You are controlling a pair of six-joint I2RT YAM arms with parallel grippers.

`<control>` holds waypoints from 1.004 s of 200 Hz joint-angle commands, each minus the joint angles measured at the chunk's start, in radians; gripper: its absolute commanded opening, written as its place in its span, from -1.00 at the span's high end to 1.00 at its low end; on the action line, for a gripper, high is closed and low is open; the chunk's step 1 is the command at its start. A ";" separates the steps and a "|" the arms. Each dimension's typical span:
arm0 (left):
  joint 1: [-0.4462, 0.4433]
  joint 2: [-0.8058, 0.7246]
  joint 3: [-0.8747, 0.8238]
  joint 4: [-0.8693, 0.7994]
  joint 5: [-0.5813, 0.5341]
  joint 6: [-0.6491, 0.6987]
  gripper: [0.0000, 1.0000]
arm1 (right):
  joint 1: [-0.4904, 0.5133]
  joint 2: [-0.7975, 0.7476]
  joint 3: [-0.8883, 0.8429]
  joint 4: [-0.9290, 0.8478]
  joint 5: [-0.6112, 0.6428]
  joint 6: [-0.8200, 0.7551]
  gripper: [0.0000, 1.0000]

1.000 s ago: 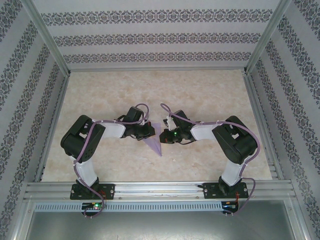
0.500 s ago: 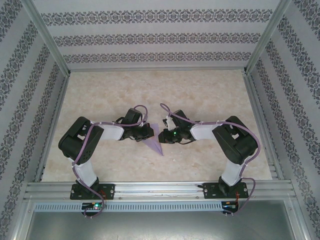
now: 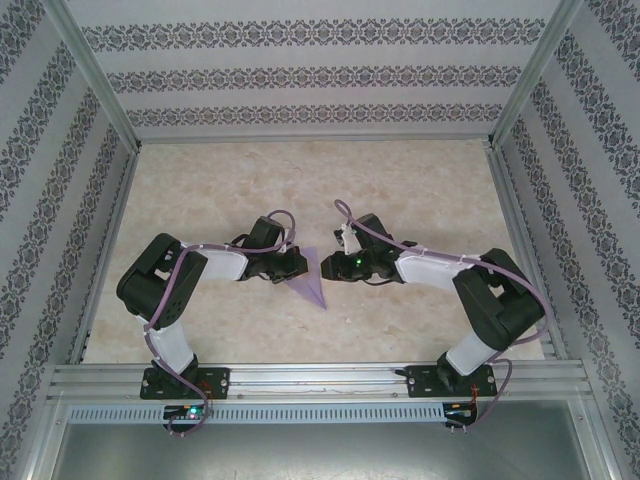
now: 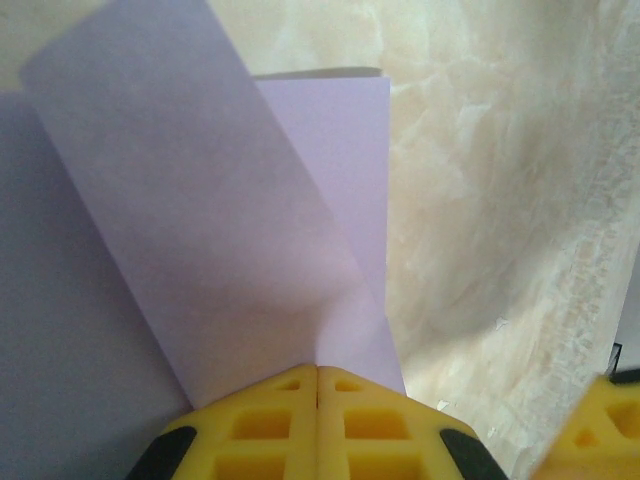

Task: Fold a paper plane with a square sheet of paper (fold left side to right side)
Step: Fourth fold the wing at the center of the table.

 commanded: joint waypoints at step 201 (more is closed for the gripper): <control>-0.003 0.017 -0.030 -0.106 -0.069 0.003 1.00 | 0.122 0.090 -0.116 0.091 -0.093 0.084 0.99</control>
